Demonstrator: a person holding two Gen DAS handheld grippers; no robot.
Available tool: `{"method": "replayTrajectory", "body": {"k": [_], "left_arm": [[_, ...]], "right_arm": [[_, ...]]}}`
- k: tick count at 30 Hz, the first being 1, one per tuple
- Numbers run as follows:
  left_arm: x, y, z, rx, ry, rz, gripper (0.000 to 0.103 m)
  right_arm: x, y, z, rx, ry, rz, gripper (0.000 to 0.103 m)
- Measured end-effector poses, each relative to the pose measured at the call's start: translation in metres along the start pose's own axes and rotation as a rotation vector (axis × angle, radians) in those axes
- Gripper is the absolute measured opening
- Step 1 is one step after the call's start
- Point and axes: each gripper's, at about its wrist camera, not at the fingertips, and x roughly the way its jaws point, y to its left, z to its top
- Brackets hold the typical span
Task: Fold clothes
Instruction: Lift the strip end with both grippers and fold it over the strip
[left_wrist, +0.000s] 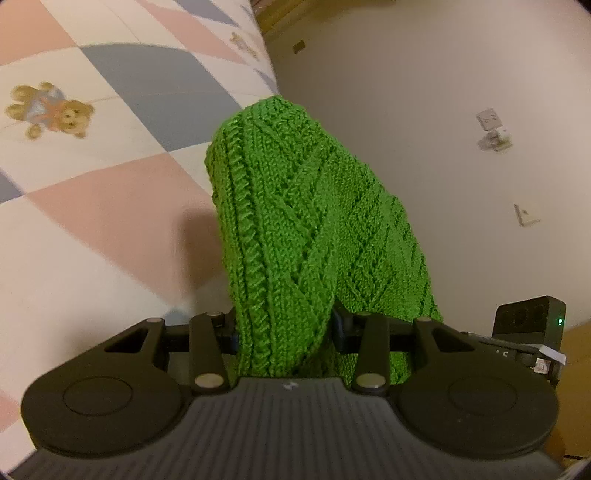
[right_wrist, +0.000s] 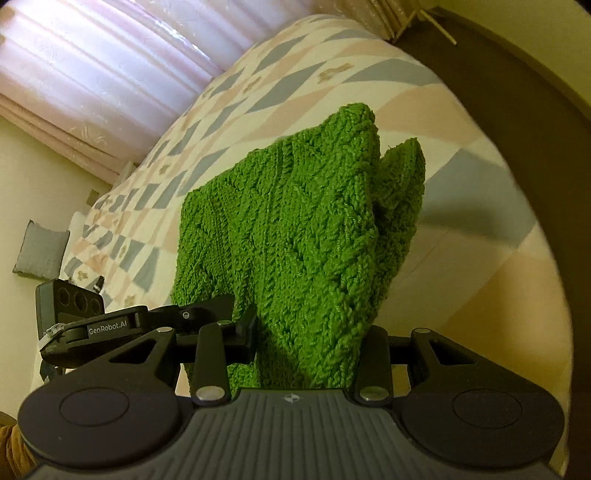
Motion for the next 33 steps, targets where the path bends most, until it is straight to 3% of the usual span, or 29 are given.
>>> {"method": "replayTrajectory", "body": {"k": [6,10,11,15,19,23,24,25,26,27,30,33], "left_arm": [[0.057,0.028,0.005,-0.041,0.025,0.090,0.041],[0.064,0.032,0.009,-0.022,0.065,0.104,0.044],[0.061,0.028,0.013,0.007,0.081,0.111,0.044],[0.038,0.019,0.028,0.099,0.099,0.138,0.048],[0.022,0.018,0.063,0.154,0.038,0.160,0.048],[0.051,0.017,0.090,0.279,0.051,0.217,0.041],[0.060,0.018,0.093,0.299,0.065,0.222,0.040],[0.066,0.020,0.094,0.318,0.073,0.226,0.040],[0.071,0.018,0.093,0.340,0.073,0.229,0.040],[0.073,0.014,0.094,0.357,0.072,0.233,0.039],[0.072,0.006,0.095,0.392,0.071,0.221,0.037],[0.073,0.002,0.077,0.438,0.076,0.255,0.038]], "right_arm": [[0.044,-0.059,0.023,0.007,0.033,-0.012,0.039],[0.062,-0.096,0.014,0.122,0.018,-0.046,0.054],[0.057,-0.099,0.008,0.153,-0.009,-0.042,0.063],[0.025,-0.100,-0.018,0.233,-0.113,-0.072,0.076],[-0.011,-0.103,-0.058,0.309,-0.204,-0.118,0.077],[-0.019,-0.113,-0.092,0.410,-0.240,-0.146,0.076],[-0.018,-0.114,-0.100,0.425,-0.247,-0.149,0.074],[-0.016,-0.113,-0.105,0.431,-0.261,-0.141,0.058],[-0.014,-0.112,-0.108,0.436,-0.279,-0.125,0.035],[-0.012,-0.111,-0.109,0.443,-0.292,-0.126,0.026],[-0.017,-0.105,-0.105,0.456,-0.310,-0.174,0.020],[-0.021,-0.099,-0.101,0.431,-0.313,-0.250,0.017]]}}
